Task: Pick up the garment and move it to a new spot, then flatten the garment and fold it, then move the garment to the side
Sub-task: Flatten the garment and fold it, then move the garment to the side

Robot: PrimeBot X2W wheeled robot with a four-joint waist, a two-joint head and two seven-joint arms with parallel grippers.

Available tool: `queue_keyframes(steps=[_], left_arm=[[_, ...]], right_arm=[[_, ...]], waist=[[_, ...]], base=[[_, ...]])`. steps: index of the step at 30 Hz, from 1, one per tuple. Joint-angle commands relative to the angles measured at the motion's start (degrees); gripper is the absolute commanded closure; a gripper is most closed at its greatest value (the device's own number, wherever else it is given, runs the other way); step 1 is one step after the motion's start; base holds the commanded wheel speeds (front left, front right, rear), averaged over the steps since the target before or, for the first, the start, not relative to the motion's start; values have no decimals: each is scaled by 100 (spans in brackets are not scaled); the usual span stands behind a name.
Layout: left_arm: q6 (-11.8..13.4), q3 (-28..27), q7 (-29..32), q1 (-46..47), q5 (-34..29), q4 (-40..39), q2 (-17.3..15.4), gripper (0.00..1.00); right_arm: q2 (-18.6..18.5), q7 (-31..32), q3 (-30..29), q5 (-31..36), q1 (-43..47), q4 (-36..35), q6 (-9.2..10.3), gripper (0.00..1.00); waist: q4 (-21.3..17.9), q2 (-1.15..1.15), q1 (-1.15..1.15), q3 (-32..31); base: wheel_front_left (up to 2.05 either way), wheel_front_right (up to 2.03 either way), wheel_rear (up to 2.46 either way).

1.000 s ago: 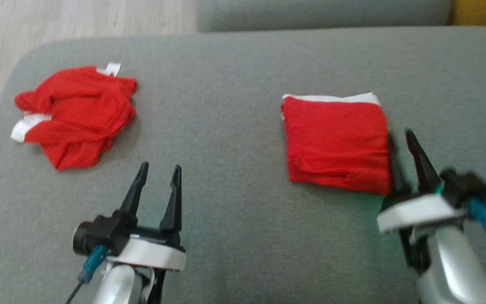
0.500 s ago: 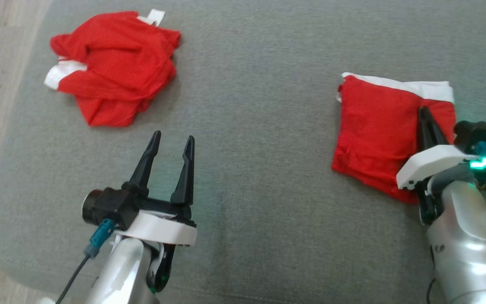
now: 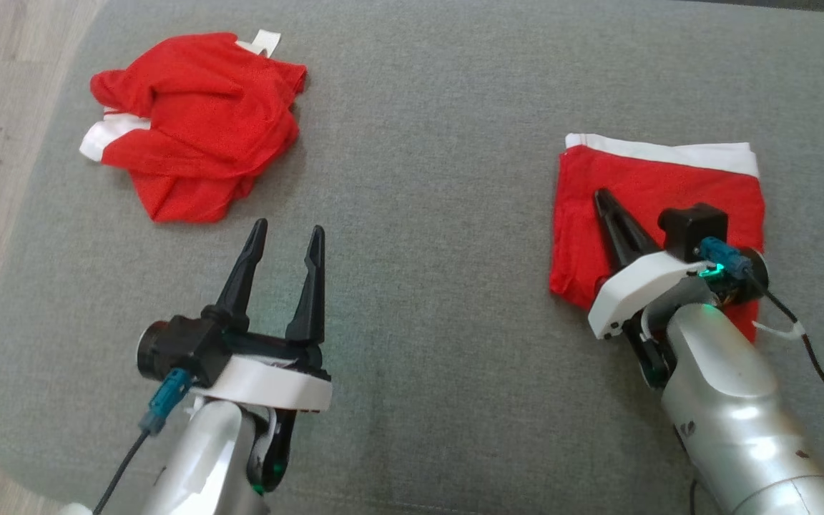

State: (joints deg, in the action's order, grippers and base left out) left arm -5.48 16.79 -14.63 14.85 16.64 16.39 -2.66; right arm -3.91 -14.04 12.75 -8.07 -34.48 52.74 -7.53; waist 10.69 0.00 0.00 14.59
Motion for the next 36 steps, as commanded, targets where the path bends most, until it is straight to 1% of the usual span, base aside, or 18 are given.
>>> queue_keyframes(steps=[1, 4, 7, 10, 14, 15, 16, 17, 20, 24, 29, 36], left_arm=[[24, -207, -37, 74, -12, -169, -22, 0], [23, -263, -37, 43, -42, -155, -22, 0], [13, -357, -37, -5, -98, -156, -22, 0], [5, -433, -37, -74, -136, -161, -22, 0], [30, -599, -37, -189, -158, -171, -22, 0], [31, -643, -37, -216, -194, -164, -21, 0], [33, -686, -37, -241, -218, -151, -21, 0], [31, -718, -37, -264, -224, -135, -21, 0], [21, -782, -37, -333, -226, -104, -21, 0], [15, -785, -37, -411, -215, -68, -21, 0], [15, -722, -37, -492, -206, -21, -21, 0], [5, -673, -37, -455, -219, -24, -21, 0]], right_arm=[[101, -18, 212, -98, -50, 28, 4, 100], [102, -52, 219, -174, -94, 73, 4, 100], [102, -87, 154, -185, -95, -43, 4, 100], [102, -93, -179, -260, 79, -633, 4, 100], [102, -94, -561, -313, 552, -1479, 4, 100], [102, -95, -652, -267, 677, -1713, 4, 89], [102, -95, -720, -214, 812, -1940, 4, 29], [102, -95, -780, -182, 955, -2164, 4, 0], [102, -95, -915, -234, 1423, -2709, 4, 0], [102, -96, -923, -211, 2018, -3165, 4, 0], [102, -96, -873, -239, 2407, -3309, 4, 0], [103, -96, -907, -233, 2317, -3310, 4, 0]], waist=[[-47, 0, 0, -63], [-106, 0, 0, -127], [-225, 0, 0, -251], [-379, 0, 0, -397], [-671, 0, 0, -568], [-747, 0, 0, -602], [-819, 0, 0, -635], [-880, 0, 0, -671], [-1033, 0, 0, -779], [-1130, 0, 0, -857], [-1177, 0, 0, -907], [-1148, 0, 0, -848]], base=[[0, 0, 0], [0, 0, 0], [0, 0, 0], [0, 0, 0], [0, 0, 0], [0, 0, 0], [0, 0, 0], [0, 0, 0], [0, 0, 0], [0, 0, 0], [0, 0, 0], [0, 0, 0]])
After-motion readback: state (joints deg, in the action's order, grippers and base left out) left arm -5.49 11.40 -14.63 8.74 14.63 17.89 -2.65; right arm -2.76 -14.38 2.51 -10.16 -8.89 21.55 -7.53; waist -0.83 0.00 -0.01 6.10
